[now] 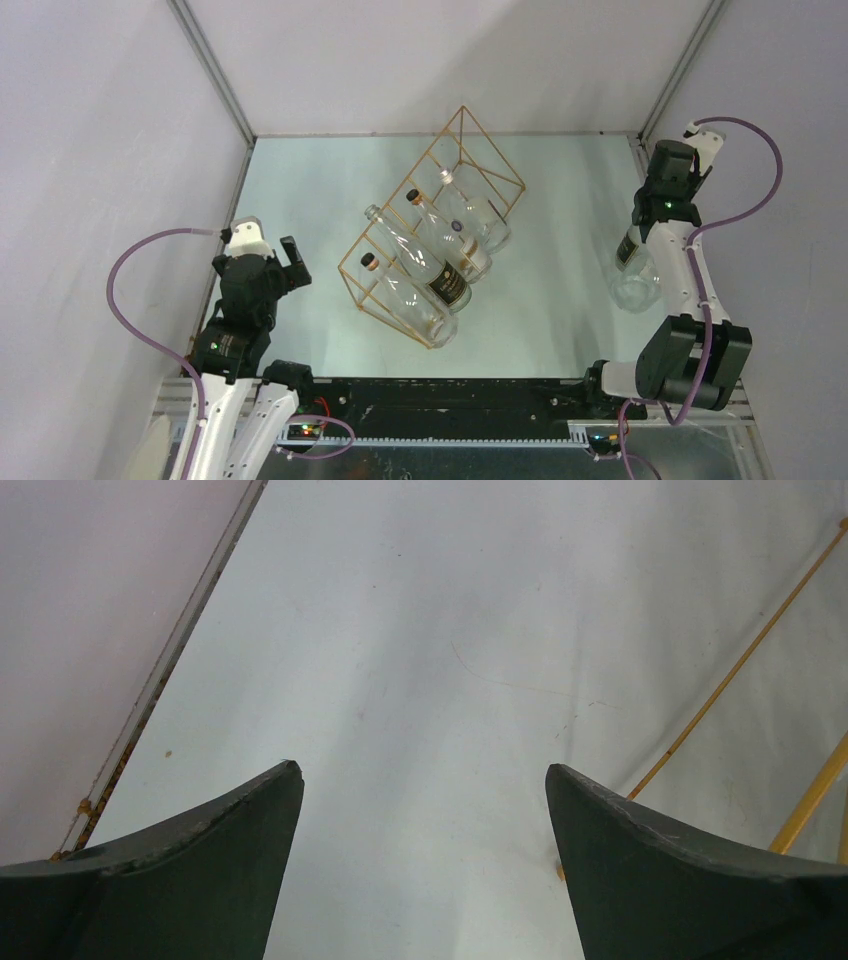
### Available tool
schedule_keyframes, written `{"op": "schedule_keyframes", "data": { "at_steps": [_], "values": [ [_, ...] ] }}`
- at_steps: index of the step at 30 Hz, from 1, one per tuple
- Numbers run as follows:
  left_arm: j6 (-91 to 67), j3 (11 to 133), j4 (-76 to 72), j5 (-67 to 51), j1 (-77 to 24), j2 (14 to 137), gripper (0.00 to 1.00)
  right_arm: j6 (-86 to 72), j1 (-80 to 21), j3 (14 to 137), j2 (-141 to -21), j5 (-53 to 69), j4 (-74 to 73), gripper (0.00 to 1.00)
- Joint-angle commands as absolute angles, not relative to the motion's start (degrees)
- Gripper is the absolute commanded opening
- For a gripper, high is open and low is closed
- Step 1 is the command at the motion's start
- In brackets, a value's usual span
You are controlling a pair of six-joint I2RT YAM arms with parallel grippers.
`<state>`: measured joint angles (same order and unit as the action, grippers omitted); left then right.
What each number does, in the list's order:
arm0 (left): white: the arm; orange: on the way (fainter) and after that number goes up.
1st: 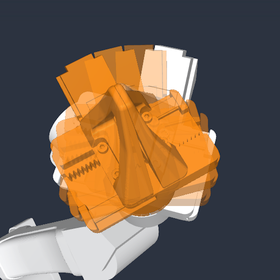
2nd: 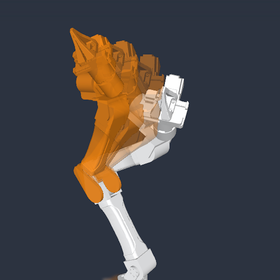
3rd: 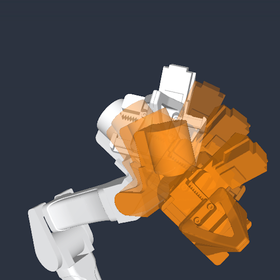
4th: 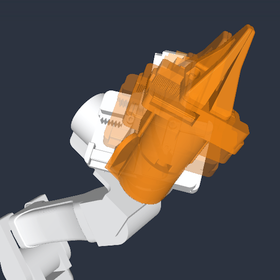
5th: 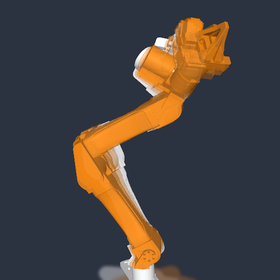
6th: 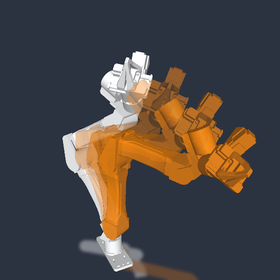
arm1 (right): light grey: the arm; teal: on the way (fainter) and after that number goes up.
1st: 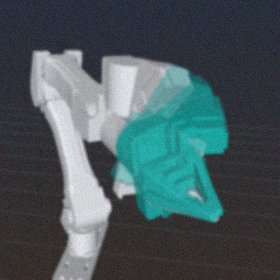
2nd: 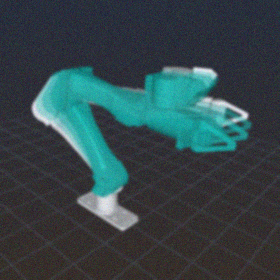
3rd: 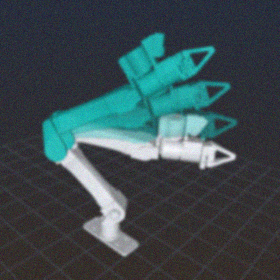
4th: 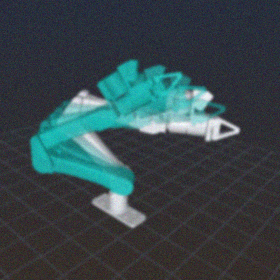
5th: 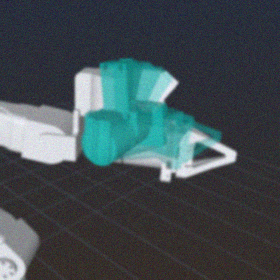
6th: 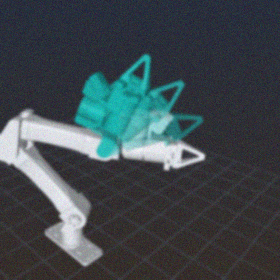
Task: Take the wine bottle off the wine rack
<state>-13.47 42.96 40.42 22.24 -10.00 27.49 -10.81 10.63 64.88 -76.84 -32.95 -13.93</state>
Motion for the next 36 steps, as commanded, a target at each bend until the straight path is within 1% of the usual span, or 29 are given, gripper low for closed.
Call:
{"op": "schedule_keyframes", "data": {
  "at_steps": [1,2,3,4,5,7,9,18,26,36],
  "values": [
    [-13.1,43.2,39.5,22.7,-10.2,27.2,0.98,-10.0,10.8,63.3,-75.1,-31.9,-8.4,0.15],
    [-13.2,43.2,39.5,22.6,-10.2,27.2,0.98,-9.7,10.8,63.2,-75.2,-31.7,-8.5,0.2],
    [-13.1,43.2,39.6,22.7,-10.2,27.2,0.98,-9.1,10.8,63.2,-75.2,-31.3,-8.6,0.32],
    [-13.1,43.2,39.6,22.7,-10.2,27.3,0.98,-8.8,10.8,63.2,-75.3,-31.2,-8.7,0.37],
    [-13.2,43.2,39.6,22.7,-10.2,27.3,0.98,-8.4,10.8,63.2,-75.2,-31.1,-8.8,0.45],
    [-13.3,43.3,39.7,23.3,-10.2,27.4,0.98,-7.9,10.8,63.2,-75.1,-31.0,-8.9,0.52],
    [-13.5,43.5,40.1,24.2,-10.2,27.3,0.98,-7.4,10.8,63.1,-74.9,-30.7,-9.0,0.57],
    [-13.8,43.4,40.2,25.2,-10.2,25.8,0.98,-6.4,10.8,63.2,-72.6,-29.1,-9.5,0.72],
    [-13.7,43.3,40.0,24.4,-10.2,25.8,0.98,-6.3,10.7,63.2,-68.2,-27.4,-10.2,0.85],
    [-13.5,43.2,39.6,23.8,-10.2,24.4,0.98,-3.9,10.4,63.2,-59.2,-26.5,-9.3,0.91]
  ]
}}
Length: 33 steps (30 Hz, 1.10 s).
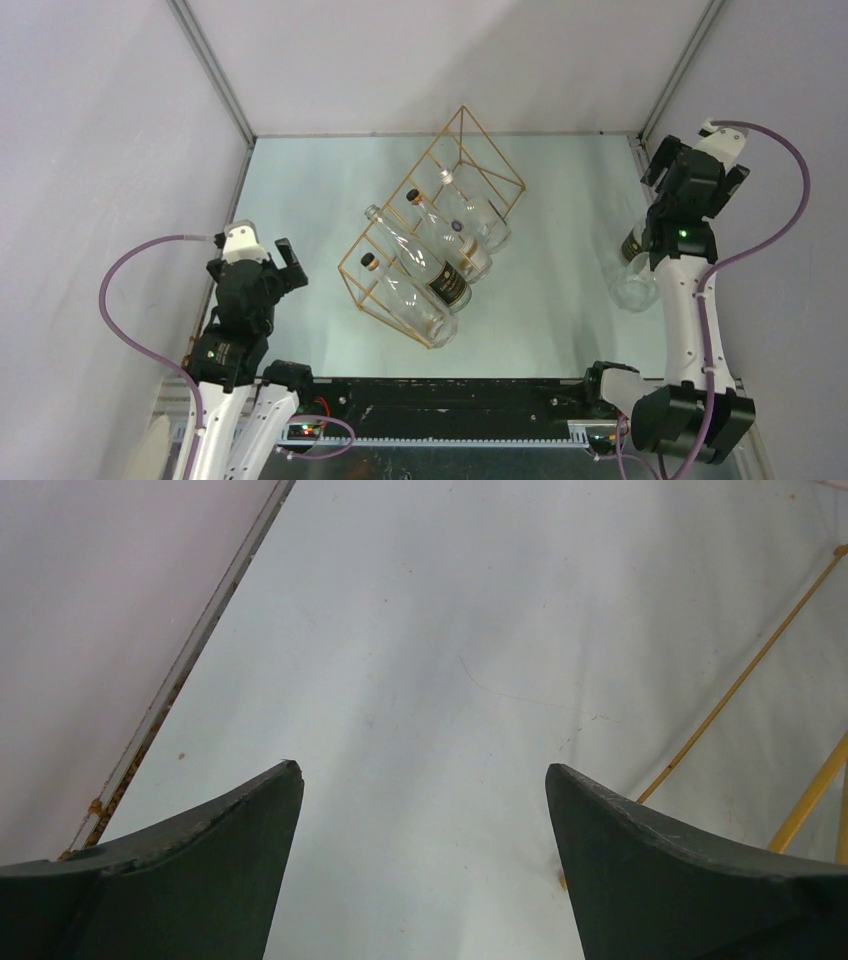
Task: Take the wine bottle off the wine rack
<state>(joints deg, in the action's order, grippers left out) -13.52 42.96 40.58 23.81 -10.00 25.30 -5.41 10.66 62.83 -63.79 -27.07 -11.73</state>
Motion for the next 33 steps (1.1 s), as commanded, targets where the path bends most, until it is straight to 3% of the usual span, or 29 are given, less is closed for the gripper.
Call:
{"op": "schedule_keyframes", "data": {
  "at_steps": [1,11,17,21,33],
  "values": [
    [-13.3,43.1,39.5,23.7,-10.2,24.3,0.98,-3.7,10.3,63.2,-58.3,-26.3,-9.3,0.92],
    [-10.8,47.6,40.4,22.6,-10.2,24.2,0.98,-7.7,5.6,70.6,-45.7,-18.3,-21.2,0.94],
    [-11.0,48.3,43.0,19.8,-10.2,23.1,0.98,-9.5,-5.7,76.4,-41.6,-12.2,-31.9,0.91],
    [-11.6,48.4,43.9,19.6,-10.2,22.1,0.98,-11.4,-14.4,79.6,-40.3,-8.9,-38.8,0.91],
    [-14.3,48.8,43.7,18.0,-10.2,22.0,0.98,-15.8,-25.9,78.0,-45.1,-1.2,-44.8,0.91]
  ]
}}
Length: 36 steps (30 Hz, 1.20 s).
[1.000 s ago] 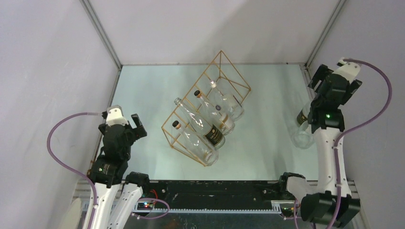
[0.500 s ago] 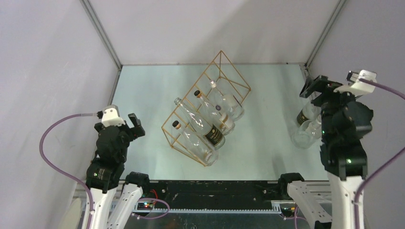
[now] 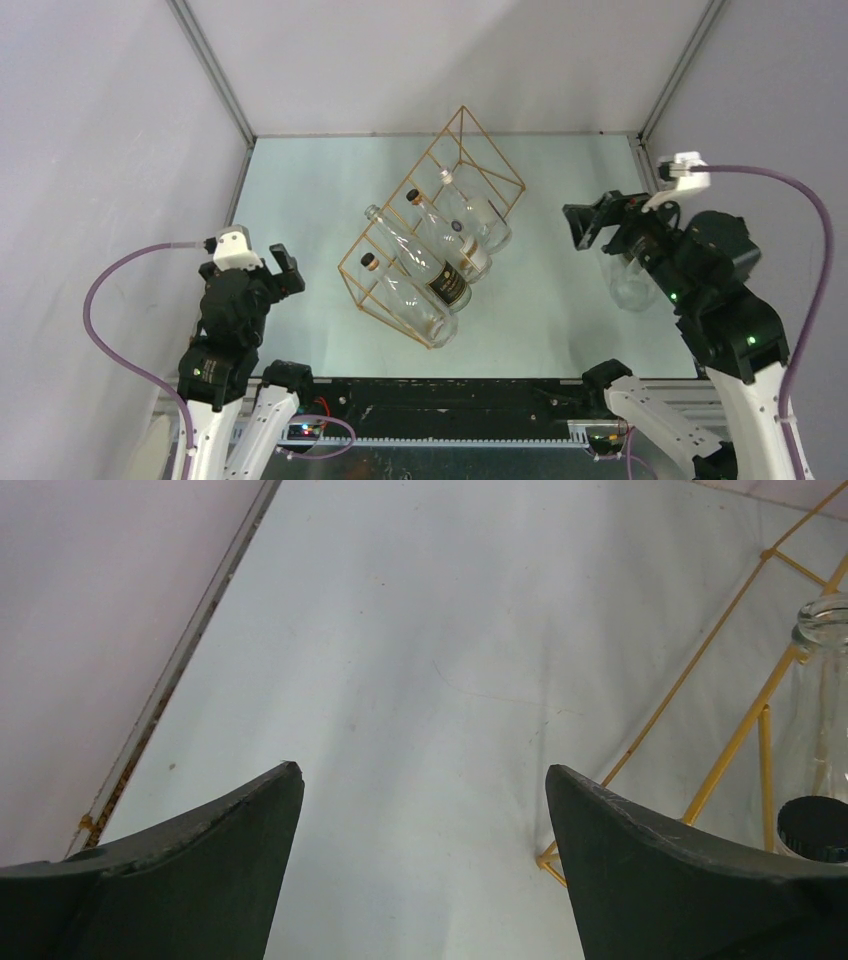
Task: Take the wine bottle off the wine rack
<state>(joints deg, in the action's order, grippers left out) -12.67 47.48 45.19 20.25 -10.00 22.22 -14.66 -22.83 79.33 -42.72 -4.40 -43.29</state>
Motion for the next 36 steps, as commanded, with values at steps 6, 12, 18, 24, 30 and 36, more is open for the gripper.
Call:
{"op": "schedule_keyframes", "data": {
  "at_steps": [6,12,18,24,30,36],
  "values": [
    [-17.1,46.8,42.5,16.5,-10.2,21.7,0.98,-14.7,-31.0,72.2,-46.9,2.8,-39.9,0.91],
    [-20.0,47.4,42.3,12.9,-10.2,19.8,0.98,-12.9,-35.0,67.6,-51.1,5.6,-35.9,0.91],
    [-26.0,50.5,44.7,10.0,-10.2,20.4,0.98,-13.6,-36.5,62.4,-54.3,8.0,-30.1,0.91],
    [-31.7,53.5,46.0,4.7,-10.5,24.4,0.98,-12.7,-36.8,61.3,-57.1,6.6,-28.3,0.91],
    [-36.5,58.3,44.8,8.9,-21.9,29.2,0.97,-14.6,-36.8,60.3,-58.0,2.3,-30.2,0.91],
    [-42.2,58.7,42.8,19.6,-36.5,34.4,0.91,-15.9,-36.8,56.9,-54.3,-2.3,-30.9,0.91]
  ]
}}
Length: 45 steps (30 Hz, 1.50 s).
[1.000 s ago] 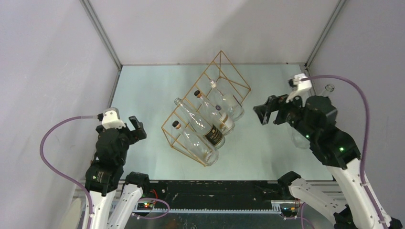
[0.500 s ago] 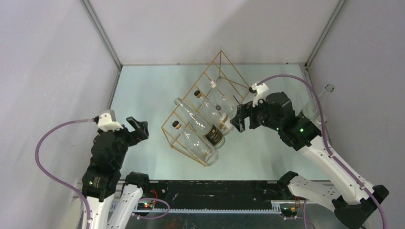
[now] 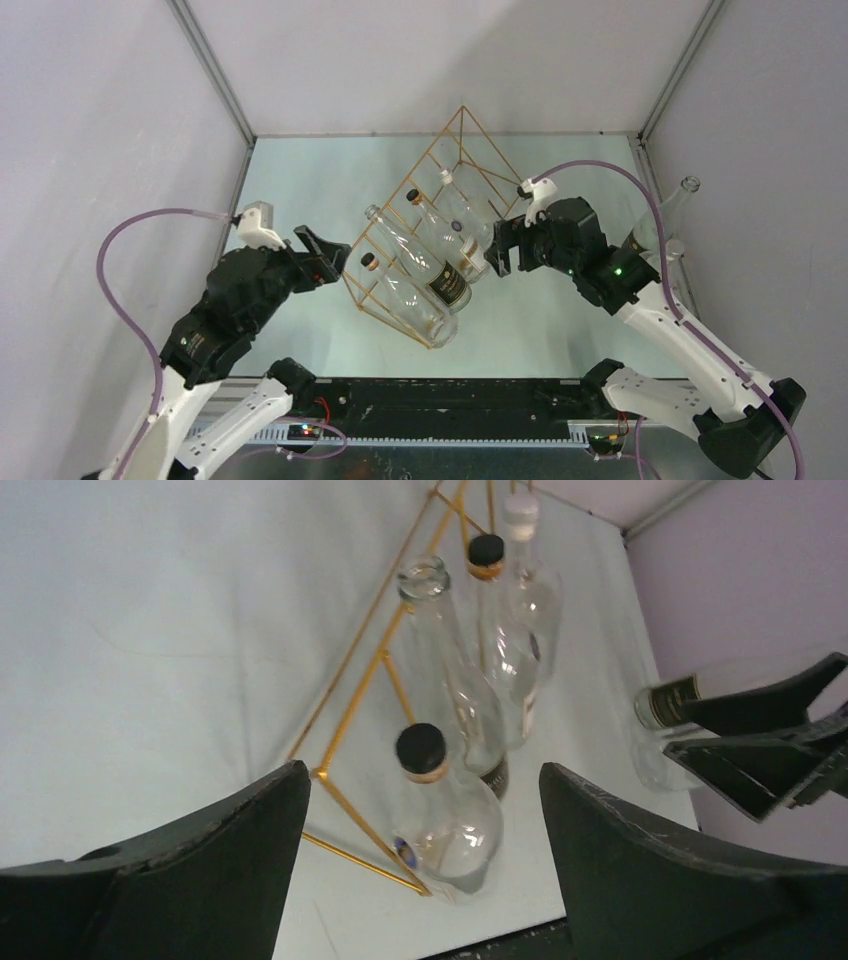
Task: Take the wine bottle off the wine rack
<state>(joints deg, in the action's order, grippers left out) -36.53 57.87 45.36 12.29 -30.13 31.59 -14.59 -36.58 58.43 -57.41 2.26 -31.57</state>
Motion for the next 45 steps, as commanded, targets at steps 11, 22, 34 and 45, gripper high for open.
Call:
{"op": "schedule_keyframes", "data": {
  "at_steps": [11,22,34,45],
  "values": [
    [-54.4,50.4,38.8,35.4,-53.8,38.5,0.89,-16.1,-36.8,55.9,-51.6,-5.5,-33.6,0.91],
    [-63.5,43.6,44.5,40.9,-53.7,30.7,0.86,-16.4,-36.8,53.9,-51.0,-5.6,-32.8,0.91],
    [-62.3,38.4,36.4,40.3,-53.5,29.7,0.86,-15.6,-36.9,53.1,-51.4,-6.1,-33.4,0.91],
    [-62.0,32.4,26.5,36.8,-50.3,25.8,0.87,-14.7,-36.9,51.7,-50.6,-6.3,-33.6,0.91]
  ]
}}
